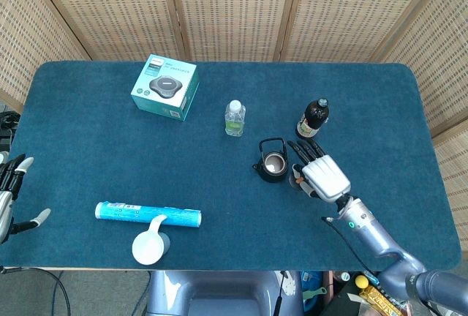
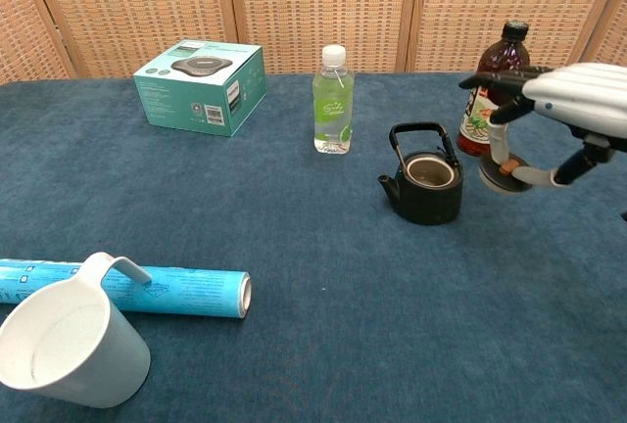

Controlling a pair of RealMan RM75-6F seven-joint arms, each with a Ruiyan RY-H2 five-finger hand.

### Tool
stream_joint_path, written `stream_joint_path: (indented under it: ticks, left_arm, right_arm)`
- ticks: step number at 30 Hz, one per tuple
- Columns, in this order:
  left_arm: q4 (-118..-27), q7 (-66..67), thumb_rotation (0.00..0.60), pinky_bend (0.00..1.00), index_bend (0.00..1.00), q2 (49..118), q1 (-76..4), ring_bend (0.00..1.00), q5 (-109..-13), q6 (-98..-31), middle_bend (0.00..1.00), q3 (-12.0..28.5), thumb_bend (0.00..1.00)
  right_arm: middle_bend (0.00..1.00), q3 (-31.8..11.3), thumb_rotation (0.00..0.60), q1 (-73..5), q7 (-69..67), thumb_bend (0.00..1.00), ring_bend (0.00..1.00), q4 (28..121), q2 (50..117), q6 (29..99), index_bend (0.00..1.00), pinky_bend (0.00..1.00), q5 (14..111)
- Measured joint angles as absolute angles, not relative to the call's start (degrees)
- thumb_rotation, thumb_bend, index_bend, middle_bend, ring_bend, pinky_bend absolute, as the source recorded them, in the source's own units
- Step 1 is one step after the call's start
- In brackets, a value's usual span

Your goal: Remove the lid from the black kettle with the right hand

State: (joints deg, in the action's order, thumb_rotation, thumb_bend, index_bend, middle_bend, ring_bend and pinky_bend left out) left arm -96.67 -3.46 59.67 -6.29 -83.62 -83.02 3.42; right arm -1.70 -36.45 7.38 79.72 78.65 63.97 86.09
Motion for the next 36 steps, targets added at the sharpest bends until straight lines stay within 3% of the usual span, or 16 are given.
stream_joint_path:
  ticks: [14,19,31,33,36]
  left_arm:
    - [-97.4,-1.1,0.600,0.00,0.00,60.3,-5.9,0.00,-84.6,-83.9,0.00,2.8,0.22]
    - [-97.2,-1.0,0.600,0.00,0.00,60.4,-6.0,0.00,-84.1,-83.5,0.00,3.0,0.22]
    - [-97.3,-1.7,0.600,0.00,0.00,60.1,-5.9,0.00,-84.2,-83.7,0.00,3.0,0.23]
    - [-97.4,-1.8,0.600,0.00,0.00,60.0,-5.8,0.00,-84.4,-83.9,0.00,2.9,0.22]
    - [-97.5,-2.0,0.600,0.00,0.00,59.8,-5.7,0.00,-84.9,-84.2,0.00,2.8,0.22]
  right_arm:
    - [0.00,2.4,0.600,-32.9,7.4,0.56,0.00,69.2,84.5,64.9,0.60,0.00,89.7]
    - [0.00,2.4,0.600,-32.3,7.3,0.34,0.00,67.2,85.8,63.6,0.36,0.00,88.9]
    - [0.00,1.4,0.600,-30.1,6.1,0.30,0.00,73.9,81.2,69.2,0.35,0.00,90.1]
    - [0.00,1.4,0.600,-29.2,5.5,0.25,0.00,76.1,79.5,71.2,0.33,0.00,90.6]
    - [0.00,1.5,0.600,-27.1,4.9,0.10,0.00,79.8,76.3,75.2,0.22,0.00,91.4]
